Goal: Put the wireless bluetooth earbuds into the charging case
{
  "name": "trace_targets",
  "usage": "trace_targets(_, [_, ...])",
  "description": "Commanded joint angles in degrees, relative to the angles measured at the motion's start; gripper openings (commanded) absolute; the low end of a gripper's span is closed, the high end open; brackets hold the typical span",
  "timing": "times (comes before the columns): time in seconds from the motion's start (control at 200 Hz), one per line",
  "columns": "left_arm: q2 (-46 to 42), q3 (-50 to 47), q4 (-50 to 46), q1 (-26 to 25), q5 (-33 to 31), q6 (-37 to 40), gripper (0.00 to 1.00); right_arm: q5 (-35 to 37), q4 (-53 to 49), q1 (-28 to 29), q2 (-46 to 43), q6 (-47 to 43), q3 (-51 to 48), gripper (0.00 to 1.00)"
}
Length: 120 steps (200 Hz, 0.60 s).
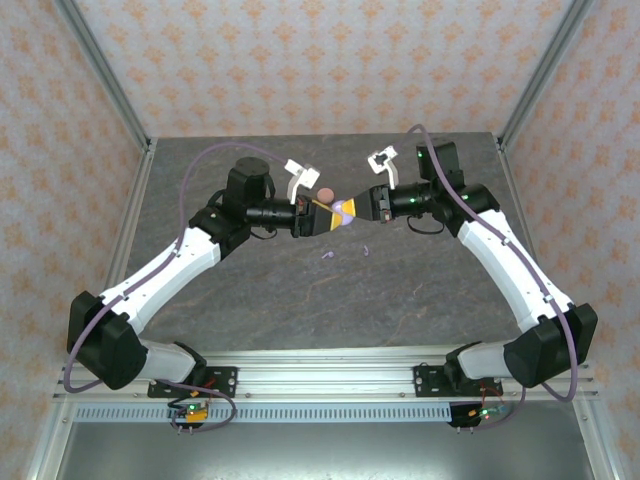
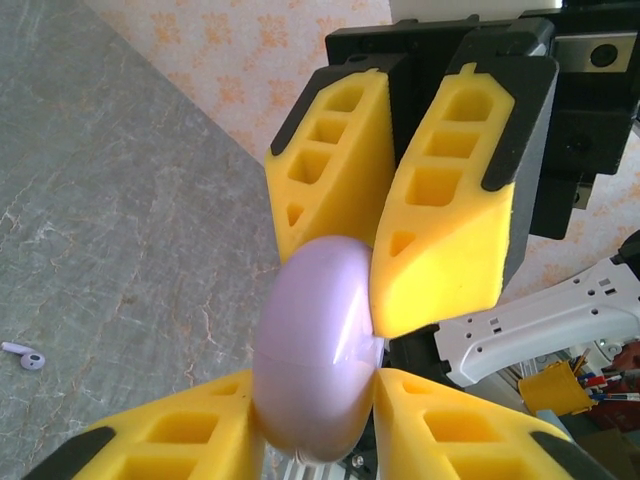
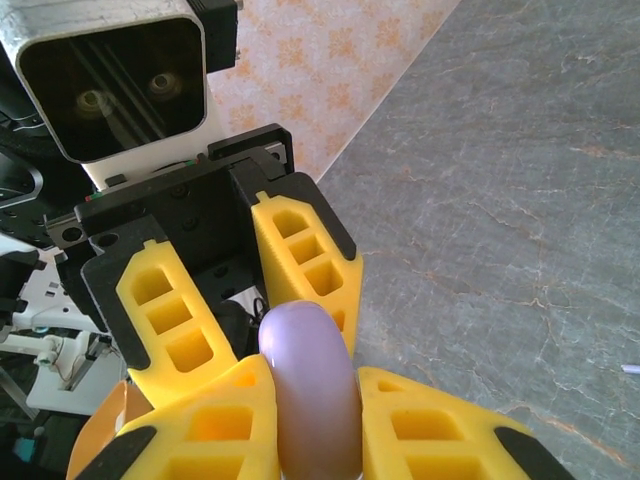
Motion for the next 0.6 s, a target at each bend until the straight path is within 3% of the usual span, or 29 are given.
trace_targets(0.0, [0.5,2.5,1.2,-1.2,0.9,1.0,0.36,-2.2,-0.5,0.6,0.3,-1.2,2.0,0.20])
trace_targets(0.365, [0.5,2.3,0.2,-1.3,0.7,1.7,0.38,-1.9,-0.6,0.7,0.5,-1.2,2.4,0.20])
trace_targets(0.596, [0.9,2.2,-0.3,-1.4,0.7,2.2,0.19,-1.8,-0.6,0.7,0.3,-1.1,2.6,0.20])
